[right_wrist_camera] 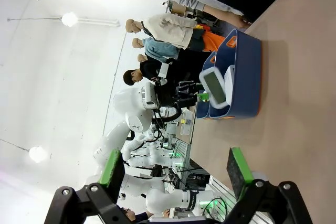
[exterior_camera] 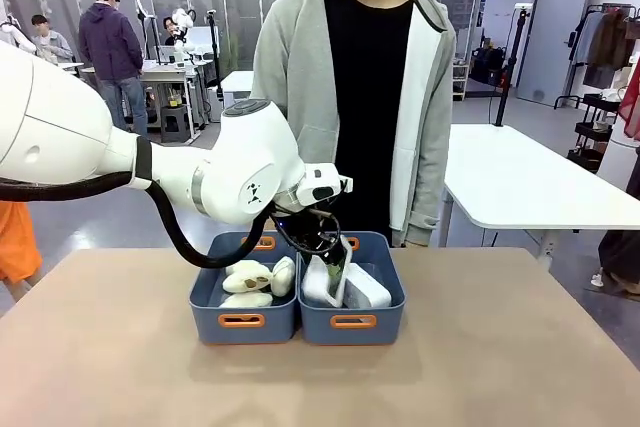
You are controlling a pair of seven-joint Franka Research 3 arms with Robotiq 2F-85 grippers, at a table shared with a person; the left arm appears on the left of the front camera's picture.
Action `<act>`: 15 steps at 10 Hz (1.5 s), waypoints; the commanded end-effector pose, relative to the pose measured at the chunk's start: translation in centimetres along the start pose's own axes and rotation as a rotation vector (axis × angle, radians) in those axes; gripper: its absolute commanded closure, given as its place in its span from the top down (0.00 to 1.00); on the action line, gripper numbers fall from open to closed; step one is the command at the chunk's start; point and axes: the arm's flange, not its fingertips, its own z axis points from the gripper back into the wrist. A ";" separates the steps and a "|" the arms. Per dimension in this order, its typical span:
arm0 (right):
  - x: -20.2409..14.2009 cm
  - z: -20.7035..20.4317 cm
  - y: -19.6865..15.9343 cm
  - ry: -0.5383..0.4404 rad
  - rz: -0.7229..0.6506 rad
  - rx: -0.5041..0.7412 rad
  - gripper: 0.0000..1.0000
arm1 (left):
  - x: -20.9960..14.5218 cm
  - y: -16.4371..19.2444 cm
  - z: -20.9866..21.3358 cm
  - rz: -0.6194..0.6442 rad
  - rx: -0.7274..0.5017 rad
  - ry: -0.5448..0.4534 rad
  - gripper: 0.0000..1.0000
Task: Sort the digital clocks into the basket.
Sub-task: Pick up the Digital clock from the table and place it into the empty Plastic storage basket.
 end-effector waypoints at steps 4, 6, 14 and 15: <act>-0.2 0.1 0.2 0.011 0.003 -0.003 1.00 | 0.1 0.1 0.6 0.009 -0.002 -0.009 1.00; -0.2 0.1 0.2 0.011 0.003 -0.003 1.00 | 0.1 0.1 0.6 0.009 -0.002 -0.009 1.00; -0.2 0.1 0.2 0.011 0.003 -0.003 1.00 | 0.1 0.1 0.6 0.009 -0.002 -0.009 1.00; -0.2 0.1 0.2 0.011 0.003 -0.003 1.00 | 0.1 0.1 0.6 0.009 -0.002 -0.009 1.00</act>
